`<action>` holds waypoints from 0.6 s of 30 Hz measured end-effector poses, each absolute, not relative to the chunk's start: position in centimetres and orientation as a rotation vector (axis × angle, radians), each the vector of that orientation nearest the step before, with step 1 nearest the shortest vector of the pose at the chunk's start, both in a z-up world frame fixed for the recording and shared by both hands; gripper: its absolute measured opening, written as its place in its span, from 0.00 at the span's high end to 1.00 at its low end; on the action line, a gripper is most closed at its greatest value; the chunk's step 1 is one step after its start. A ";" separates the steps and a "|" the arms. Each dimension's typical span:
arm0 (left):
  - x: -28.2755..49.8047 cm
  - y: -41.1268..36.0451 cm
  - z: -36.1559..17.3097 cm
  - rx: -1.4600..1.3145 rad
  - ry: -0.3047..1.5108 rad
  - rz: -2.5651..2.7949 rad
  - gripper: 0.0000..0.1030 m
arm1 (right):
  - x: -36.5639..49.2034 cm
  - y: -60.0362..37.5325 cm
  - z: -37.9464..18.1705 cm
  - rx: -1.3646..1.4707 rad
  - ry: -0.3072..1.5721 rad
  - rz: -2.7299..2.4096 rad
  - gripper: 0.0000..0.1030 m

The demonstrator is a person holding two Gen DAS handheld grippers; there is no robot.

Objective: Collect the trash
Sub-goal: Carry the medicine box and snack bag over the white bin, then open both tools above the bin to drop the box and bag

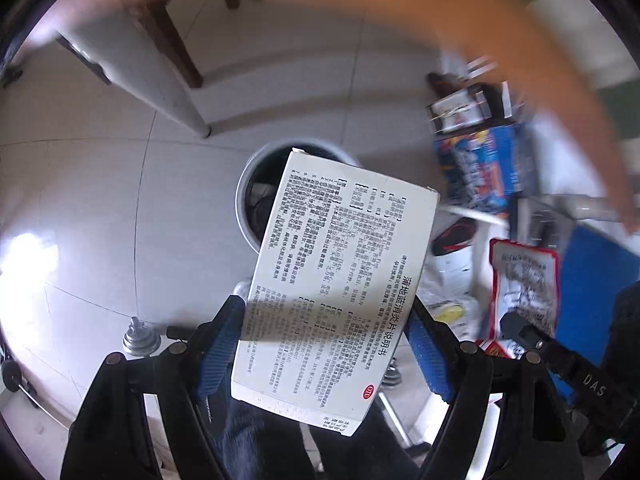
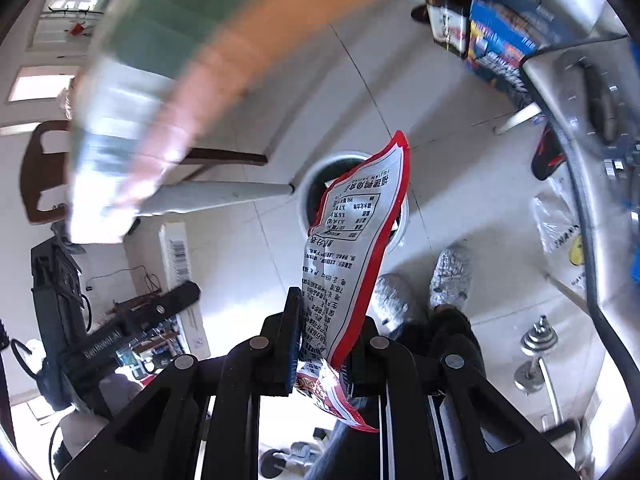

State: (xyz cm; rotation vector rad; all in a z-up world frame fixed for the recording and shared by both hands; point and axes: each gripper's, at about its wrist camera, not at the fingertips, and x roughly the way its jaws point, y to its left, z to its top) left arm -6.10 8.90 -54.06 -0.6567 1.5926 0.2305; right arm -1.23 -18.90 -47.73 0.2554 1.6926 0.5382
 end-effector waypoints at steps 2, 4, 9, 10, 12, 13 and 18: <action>-5.7 9.0 -58.3 -0.654 1.615 0.226 0.25 | -0.8 -17.9 -52.0 0.227 1.696 0.538 0.83; -5.1 9.3 -61.7 -0.653 1.627 0.217 0.24 | -0.2 -17.1 -57.2 0.227 1.723 0.541 0.83; -3.9 11.0 -69.4 -0.665 1.634 0.217 0.22 | 1.2 -14.4 -67.9 0.203 1.769 0.561 0.83; -3.8 11.3 -70.8 -0.673 1.639 0.222 0.22 | 1.3 -13.9 -69.3 0.198 1.773 0.569 0.83; -3.8 12.0 -72.8 -0.677 1.637 0.240 0.12 | 1.8 -12.4 -72.4 0.183 1.777 0.598 0.83; -3.8 12.2 -73.3 -0.673 1.633 0.247 0.05 | 1.9 -11.8 -73.4 0.168 1.779 0.612 0.83; -4.3 13.4 -74.8 -0.631 1.641 0.269 0.00 | 2.1 -8.5 -77.9 0.096 1.806 0.647 0.82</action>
